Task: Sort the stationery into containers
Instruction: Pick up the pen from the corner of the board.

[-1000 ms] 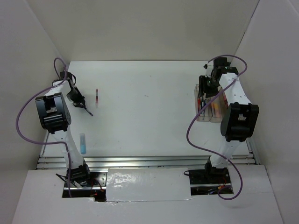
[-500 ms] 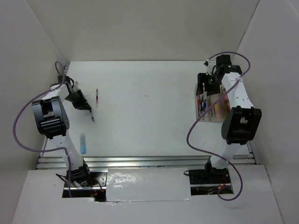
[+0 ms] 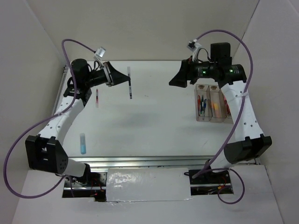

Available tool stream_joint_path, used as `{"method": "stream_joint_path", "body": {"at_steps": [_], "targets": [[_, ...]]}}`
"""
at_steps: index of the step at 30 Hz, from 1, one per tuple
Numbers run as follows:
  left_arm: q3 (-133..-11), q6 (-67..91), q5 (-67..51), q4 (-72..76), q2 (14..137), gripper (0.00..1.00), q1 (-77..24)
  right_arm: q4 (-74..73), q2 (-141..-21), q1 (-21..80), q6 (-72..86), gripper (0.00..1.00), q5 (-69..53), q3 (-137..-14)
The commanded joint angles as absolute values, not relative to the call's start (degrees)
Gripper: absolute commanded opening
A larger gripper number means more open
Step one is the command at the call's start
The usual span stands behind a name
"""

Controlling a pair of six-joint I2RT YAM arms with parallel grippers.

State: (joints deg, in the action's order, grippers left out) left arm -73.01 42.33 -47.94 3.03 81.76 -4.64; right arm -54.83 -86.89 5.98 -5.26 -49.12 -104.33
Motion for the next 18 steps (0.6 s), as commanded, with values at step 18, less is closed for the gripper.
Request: {"method": "stream_joint_path", "body": {"at_steps": [18], "targets": [[-69.26, 67.15, -45.18, 37.0, 81.3, 0.0, -18.1, -21.89, -90.96, 23.64, 19.16, 0.77, -56.78, -99.22]]}}
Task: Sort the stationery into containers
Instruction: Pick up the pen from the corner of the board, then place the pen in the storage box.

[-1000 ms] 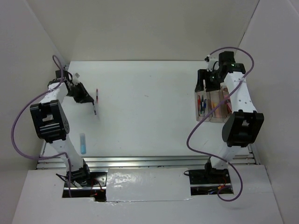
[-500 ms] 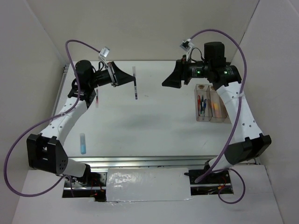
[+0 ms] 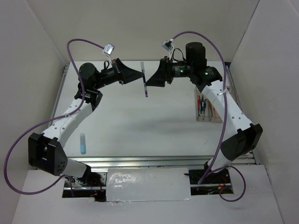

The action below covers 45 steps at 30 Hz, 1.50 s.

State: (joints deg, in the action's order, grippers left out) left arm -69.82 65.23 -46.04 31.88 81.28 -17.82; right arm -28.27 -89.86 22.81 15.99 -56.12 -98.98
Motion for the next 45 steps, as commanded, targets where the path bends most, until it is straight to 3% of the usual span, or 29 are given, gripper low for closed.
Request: {"method": "stream_joint_path", "body": {"at_steps": [1, 3, 6, 11, 12, 14, 15, 18, 22, 28, 35, 40, 45], "targets": [[-68.91, 67.32, -45.26, 37.35, 81.21, 0.0, -18.02, -22.06, -91.23, 23.9, 19.07, 0.75, -56.69, -99.92], [-68.99, 67.5, -45.0, 37.44, 81.3, 0.0, -18.28, -22.41, -92.45, 24.78, 19.07, 0.72, -56.78, -100.63], [-68.64, 67.41, -44.91, 36.57, 80.95, 0.01, -18.46, -22.24, -93.16, 25.4, 18.9, 0.54, -56.51, -100.9], [-67.41, 67.5, -44.47, 35.51, 79.98, 0.02, -18.54, -21.8, -93.69, 25.66, 19.07, 0.38, -56.25, -101.25], [-67.15, 67.59, -44.39, 35.51, 79.89, 0.03, -18.54, -21.8, -93.69, 25.75, 19.07, 0.26, -56.25, -101.25], [-67.15, 67.5, -44.39, 34.98, 79.89, 0.08, -18.37, -22.06, -93.43, 25.58, 18.72, 0.12, -56.34, -101.08], [-67.58, 67.24, -44.3, 32.63, 79.81, 0.2, -18.11, -22.76, -93.08, 25.49, 18.29, 0.03, -56.25, -100.73], [-72.39, 59.03, -42.19, 16.09, 80.15, 0.99, -16.09, -24.78, -90.97, 23.04, 16.62, 0.0, -55.81, -98.63], [-83.65, 38.62, -42.11, -7.95, 84.27, 0.99, -11.0, -32.93, -87.29, 17.78, 9.08, 0.0, -52.48, -96.33], [-94.04, 16.53, -30.25, -28.81, 88.5, 0.99, -6.69, -47.01, -84.11, 7.76, -6.67, 0.0, -28.77, -90.88], [-87.36, 12.58, -35.06, -21.1, 88.85, 0.99, 2.71, -50.36, -91.21, -3.5, -11.51, 0.0, -10.57, -90.17], [-86.22, 9.86, -10.43, -20.57, 89.03, 0.99, -2.54, -52.55, -98.34, -6.5, -12.57, 0.0, -7.21, -92.46], [-87.88, 5.45, -6.32, -23.11, 93.77, 0.99, -2.99, -50.02, -103.0, -7.03, -11.87, 0.0, -5.54, -92.46]]}}
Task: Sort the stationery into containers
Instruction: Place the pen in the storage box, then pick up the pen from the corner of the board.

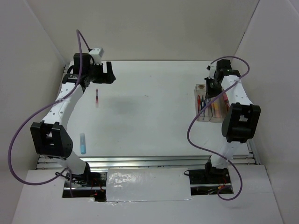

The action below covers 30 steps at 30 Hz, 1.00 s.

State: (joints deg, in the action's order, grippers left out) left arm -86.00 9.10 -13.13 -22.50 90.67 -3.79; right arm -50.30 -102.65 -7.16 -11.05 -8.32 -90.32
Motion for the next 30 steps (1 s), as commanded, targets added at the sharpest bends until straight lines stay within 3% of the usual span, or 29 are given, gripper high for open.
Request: {"method": "stream_joint_path", "body": {"at_steps": [1, 5, 8, 11, 12, 18, 24, 30], "targets": [[-88.76, 5.88, -6.07, -24.25, 95.0, 0.99, -2.47, -49.75, -103.62, -7.03, -11.69, 0.0, -4.93, -92.63], [-89.12, 6.76, -8.44, -24.18, 99.13, 0.99, 1.74, -49.4, -107.31, -7.38, -10.64, 0.06, -5.09, -93.87], [-90.6, 7.56, -2.74, -23.46, 103.16, 0.99, 1.67, -49.48, -110.12, -7.12, -9.76, 0.12, -5.1, -95.01], [-95.96, 7.82, -0.26, -27.33, 109.13, 0.91, 1.67, -50.18, -111.79, -6.94, -9.32, 0.24, -4.92, -96.15], [-98.06, 8.26, 2.17, -28.03, 110.64, 0.89, 1.84, -50.36, -112.06, -7.03, -9.23, 0.32, -4.83, -96.24], [-103.69, 12.56, 3.6, -28.74, 118.12, 0.86, 3.34, -50.36, -112.24, -6.59, -8.79, 0.43, -3.96, -95.98], [-110.83, 15.29, 2.81, -32.43, 125.76, 0.84, 3.69, -52.2, -110.4, -6.15, -8.18, 0.44, -7.02, -97.38], [-112.5, 15.38, 3.51, -32.96, 129.9, 0.73, 3.78, -53.88, -105.56, -3.87, -8.35, 0.44, -9.84, -97.65]]}}
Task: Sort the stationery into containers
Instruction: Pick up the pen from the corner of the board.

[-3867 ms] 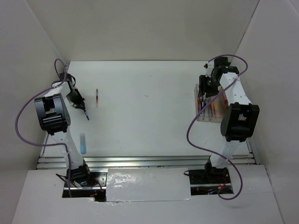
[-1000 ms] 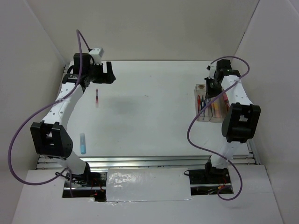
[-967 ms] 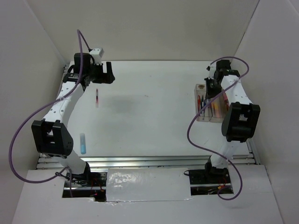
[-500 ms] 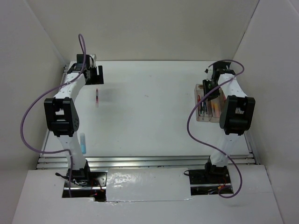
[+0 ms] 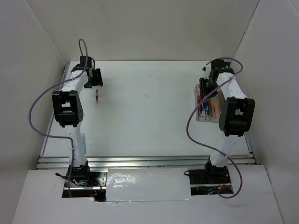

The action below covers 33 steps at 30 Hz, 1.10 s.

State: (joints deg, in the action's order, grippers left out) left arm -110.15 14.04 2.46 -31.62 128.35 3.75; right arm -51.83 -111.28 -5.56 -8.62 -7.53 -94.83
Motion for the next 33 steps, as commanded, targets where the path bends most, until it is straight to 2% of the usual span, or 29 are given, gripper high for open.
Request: {"method": "stream_joint_path", "body": {"at_steps": [1, 6, 11, 13, 17, 18, 20, 21, 22, 23, 26, 29, 32, 33], "targets": [[-112.59, 15.29, 3.69, -33.31, 130.6, 0.72, 3.78, -53.88, -104.51, -3.61, -8.44, 0.44, -10.45, -97.65], [-111.71, 15.56, 3.96, -34.72, 132.54, 0.64, 4.22, -53.62, -100.03, -2.03, -10.28, 0.44, -14.06, -96.86], [-110.83, 15.47, 3.6, -35.59, 134.03, 0.62, 4.22, -51.59, -95.55, -0.53, -14.23, 0.45, -17.75, -94.49], [-110.74, 15.38, 3.17, -36.47, 134.73, 0.56, 4.13, -50.89, -93.35, -0.35, -15.29, 0.46, -18.63, -93.87], [-109.43, 15.56, 1.15, -38.14, 135.18, 0.37, 4.39, -49.14, -87.99, 3.07, -18.88, 0.46, -20.39, -92.29], [-108.99, 15.3, 0.45, -38.32, 135.0, 0.27, 4.31, -48.78, -85.37, 3.69, -19.77, 0.46, -20.3, -91.76], [-108.11, 15.21, -1.56, -39.98, 134.91, 0.19, 4.13, -46.42, -81.15, 5.79, -21.35, 0.46, -19.52, -89.48], [-107.58, 15.12, -2.45, -40.69, 134.48, 0.09, 3.96, -45.54, -79.3, 6.58, -23.18, 0.46, -19.34, -88.43], [-106.36, 15.2, -3.59, -41.13, 134.04, 0.05, 3.78, -43.44, -77.62, 7.81, -24.51, 0.46, -19.34, -85.89], [-105.56, 14.94, -7.87, -41.05, 132.21, 0.0, 3.78, -41.94, -73.87, 8.61, -25.83, 0.46, -19.34, -84.48], [-100.21, 15.2, -18.95, -39.21, 127.37, 0.0, 3.43, -36.84, -65.96, 12.29, -32.59, 0.47, -19.34, -78.24], [-94.06, 17.05, -41.04, -38.58, 118.42, 0.0, 1.59, -33.76, -59.36, 16.76, -40.5, 0.45, -21.62, -72.78], [-90.72, 18.98, -54.62, -37.01, 112.27, 0.0, -2.0, -32.61, -55.2, 25.53, -46.83, 0.45, -20.05, -69.62], [-88.79, 19.94, -62.59, -36.83, 110.93, 0.0, -3.15, -31.65, -54.5, 28.01, -49.46, 0.45, -18.65, -68.57]]}}
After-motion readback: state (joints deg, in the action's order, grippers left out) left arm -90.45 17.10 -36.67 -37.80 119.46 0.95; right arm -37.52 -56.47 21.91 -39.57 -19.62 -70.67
